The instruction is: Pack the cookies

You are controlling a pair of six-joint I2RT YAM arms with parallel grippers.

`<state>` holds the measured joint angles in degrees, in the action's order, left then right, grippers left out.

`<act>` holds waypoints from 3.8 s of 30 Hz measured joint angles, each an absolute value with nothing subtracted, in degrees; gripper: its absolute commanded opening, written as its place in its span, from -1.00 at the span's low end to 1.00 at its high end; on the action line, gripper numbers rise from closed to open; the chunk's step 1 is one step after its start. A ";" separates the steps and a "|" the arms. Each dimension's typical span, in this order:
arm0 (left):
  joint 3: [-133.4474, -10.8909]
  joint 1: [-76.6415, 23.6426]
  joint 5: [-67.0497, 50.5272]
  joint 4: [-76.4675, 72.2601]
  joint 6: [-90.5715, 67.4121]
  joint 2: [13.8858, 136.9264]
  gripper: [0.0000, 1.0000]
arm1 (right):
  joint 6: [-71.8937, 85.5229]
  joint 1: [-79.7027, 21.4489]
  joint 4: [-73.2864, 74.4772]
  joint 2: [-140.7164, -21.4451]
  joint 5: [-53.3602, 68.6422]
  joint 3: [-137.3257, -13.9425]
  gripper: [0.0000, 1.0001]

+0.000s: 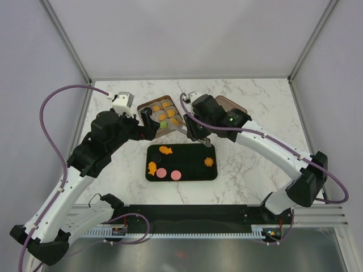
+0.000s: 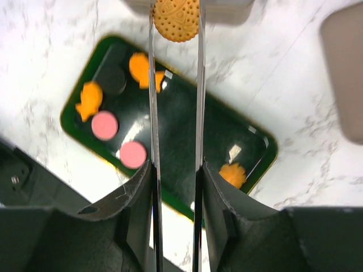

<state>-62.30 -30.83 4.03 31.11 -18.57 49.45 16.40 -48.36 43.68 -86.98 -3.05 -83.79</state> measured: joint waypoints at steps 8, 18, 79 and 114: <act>-62.30 -30.61 3.86 31.14 -18.59 49.63 1.00 | 15.14 -43.24 40.49 -99.63 -3.68 -97.76 -0.32; -62.30 -30.55 3.86 31.14 -18.57 49.60 1.00 | 14.83 -42.09 39.86 -108.49 -4.21 -97.32 -0.31; -62.30 -30.24 2.59 31.14 -18.57 50.28 1.00 | 14.76 -41.82 39.20 -105.58 -6.11 -92.73 -0.08; -62.30 -29.95 2.44 31.11 -18.59 50.37 1.00 | 14.74 -41.78 39.22 -105.58 -6.11 -92.71 -0.01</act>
